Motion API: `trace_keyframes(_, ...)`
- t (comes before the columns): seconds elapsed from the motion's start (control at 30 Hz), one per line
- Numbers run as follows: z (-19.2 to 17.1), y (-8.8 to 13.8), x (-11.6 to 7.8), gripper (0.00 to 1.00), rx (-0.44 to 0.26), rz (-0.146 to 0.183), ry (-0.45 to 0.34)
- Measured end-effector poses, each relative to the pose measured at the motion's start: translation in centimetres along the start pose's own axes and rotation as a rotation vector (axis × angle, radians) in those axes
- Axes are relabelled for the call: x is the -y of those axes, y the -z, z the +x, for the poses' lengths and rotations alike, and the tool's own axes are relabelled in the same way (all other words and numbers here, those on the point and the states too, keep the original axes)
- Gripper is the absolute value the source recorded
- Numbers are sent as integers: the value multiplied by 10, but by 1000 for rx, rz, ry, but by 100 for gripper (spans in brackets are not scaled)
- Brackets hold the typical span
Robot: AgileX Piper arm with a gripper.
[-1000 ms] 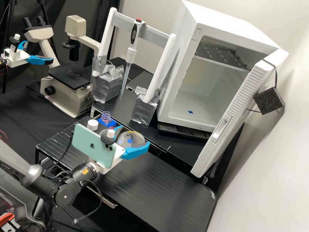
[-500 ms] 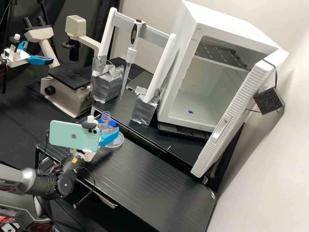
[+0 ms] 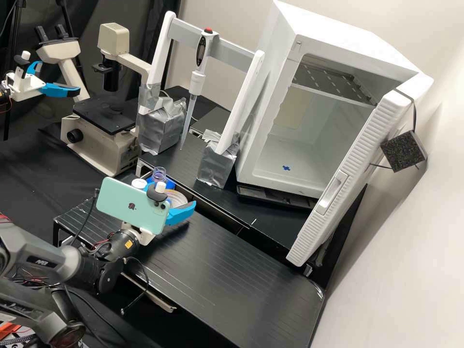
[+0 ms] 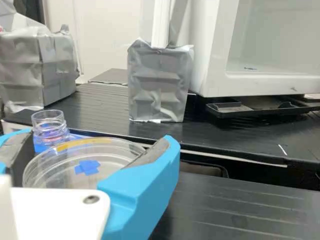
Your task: Close the lid
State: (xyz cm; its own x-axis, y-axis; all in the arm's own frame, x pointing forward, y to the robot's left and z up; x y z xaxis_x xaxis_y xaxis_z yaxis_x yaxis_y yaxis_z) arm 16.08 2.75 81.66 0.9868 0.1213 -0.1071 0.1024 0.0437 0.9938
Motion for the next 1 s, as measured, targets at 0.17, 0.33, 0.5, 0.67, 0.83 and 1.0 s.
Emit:
trace_keyframes(0.17, 9, 0, 4, 0, -24, -1, -29)
trace_keyframes(0.33, 16, -8, 8, 0, 1, 16, -53)
trace_keyframes(0.5, 17, -11, 7, 0, 4, 14, -67)
trace_keyframes(0.67, 8, -8, 0, 0, 0, 6, -44)
trace_keyframes(0.83, -8, 5, -5, 0, -1, 10, -13)
trace_keyframes(1.0, -15, 12, -5, 0, -9, -2, -5)
